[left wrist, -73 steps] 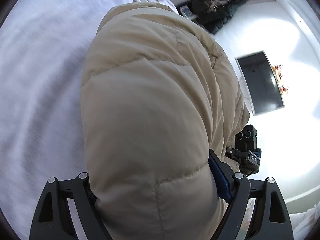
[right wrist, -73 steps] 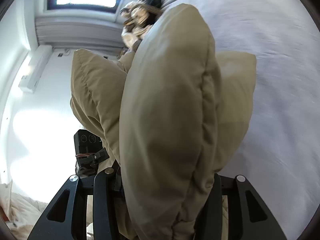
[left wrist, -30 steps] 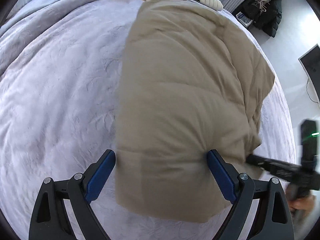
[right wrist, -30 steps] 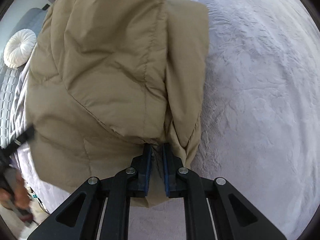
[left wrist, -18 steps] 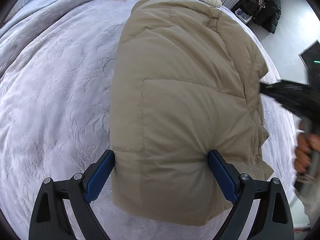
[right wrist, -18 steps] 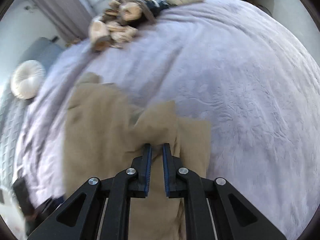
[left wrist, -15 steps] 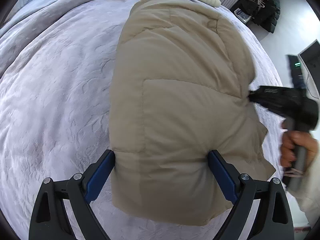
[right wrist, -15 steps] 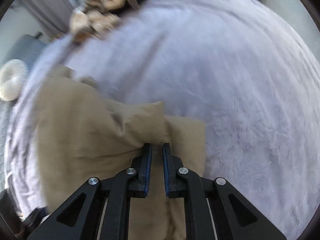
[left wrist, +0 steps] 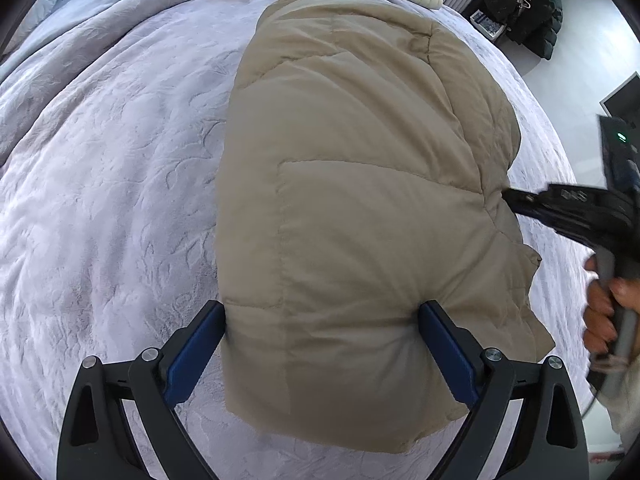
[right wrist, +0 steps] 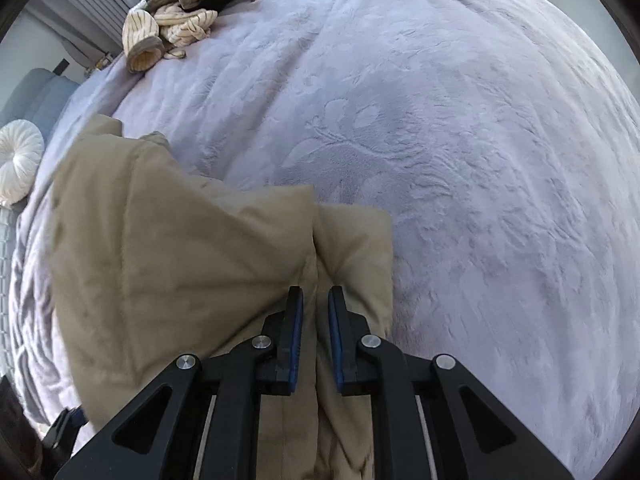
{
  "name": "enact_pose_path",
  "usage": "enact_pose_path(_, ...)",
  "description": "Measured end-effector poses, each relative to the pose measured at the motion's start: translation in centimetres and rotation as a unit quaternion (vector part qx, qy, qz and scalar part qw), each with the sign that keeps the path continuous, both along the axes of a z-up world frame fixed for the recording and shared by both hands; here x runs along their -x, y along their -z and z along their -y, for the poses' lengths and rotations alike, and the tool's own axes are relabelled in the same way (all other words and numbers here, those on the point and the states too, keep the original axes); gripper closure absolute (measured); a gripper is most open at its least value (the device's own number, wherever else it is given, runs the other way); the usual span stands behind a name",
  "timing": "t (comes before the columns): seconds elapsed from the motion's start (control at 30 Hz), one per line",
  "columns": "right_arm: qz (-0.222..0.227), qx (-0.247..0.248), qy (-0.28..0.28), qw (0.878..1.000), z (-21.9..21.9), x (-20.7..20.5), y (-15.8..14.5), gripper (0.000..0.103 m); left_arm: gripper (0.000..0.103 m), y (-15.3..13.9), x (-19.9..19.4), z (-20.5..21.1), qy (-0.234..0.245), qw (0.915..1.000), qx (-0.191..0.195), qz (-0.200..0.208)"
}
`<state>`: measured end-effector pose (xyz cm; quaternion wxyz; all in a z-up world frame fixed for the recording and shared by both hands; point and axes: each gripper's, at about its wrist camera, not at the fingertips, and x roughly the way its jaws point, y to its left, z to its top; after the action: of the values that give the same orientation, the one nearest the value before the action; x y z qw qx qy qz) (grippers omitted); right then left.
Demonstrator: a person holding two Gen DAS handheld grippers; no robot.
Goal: Fold large clothes
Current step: 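Lower the folded jacket onto the bed and open both tools, then lift both open tools away from the folded jacket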
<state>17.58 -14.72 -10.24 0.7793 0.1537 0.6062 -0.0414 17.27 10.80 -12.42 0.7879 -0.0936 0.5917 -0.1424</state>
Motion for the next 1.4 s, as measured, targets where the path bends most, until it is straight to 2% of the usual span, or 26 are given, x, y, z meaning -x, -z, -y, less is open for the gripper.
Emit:
enact_pose_path(0.33,0.005,-0.023,0.0,1.0,-0.5,6.6,-4.0,0.089,0.006,-0.1,0.1,-0.3,-0.007,1.0,0.0,-0.005)
enact_pose_path(0.57,-0.024,-0.034,-0.014,0.999,-2.4,11.2,-3.7,0.089,0.006,-1.1,0.4,-0.7,-0.012,0.9999,-0.008,-0.001)
enact_pose_path(0.97,-0.034,-0.03,-0.021,0.999,-3.6,12.8,-5.9,0.089,0.006,-5.2,3.3,-1.8,-0.01,0.9988,-0.047,0.005)
enact_pose_path(1.03,-0.035,-0.033,-0.023,0.999,-3.8,13.0,-6.4,0.089,0.006,-6.2,4.1,-1.9,-0.015,0.9977,-0.063,0.016)
enact_pose_path(1.17,-0.036,-0.035,-0.025,0.998,-4.4,13.5,-7.6,0.088,0.001,-8.1,5.4,-2.3,-0.024,0.9973,-0.061,0.034)
enact_pose_path(1.23,-0.033,-0.036,-0.026,0.998,-4.8,13.8,-8.2,0.081,0.001,-8.7,5.7,-2.5,-0.026,0.9971,-0.063,0.034)
enact_pose_path(1.3,-0.026,-0.033,-0.028,0.999,-5.2,14.2,-9.1,0.053,0.001,-9.3,6.2,-2.6,-0.028,0.997,-0.065,0.031)
enact_pose_path(1.4,-0.017,-0.027,-0.034,0.999,-5.8,14.5,-10.3,0.048,0.001,-10.7,7.1,-2.8,-0.036,0.9964,-0.066,0.038)
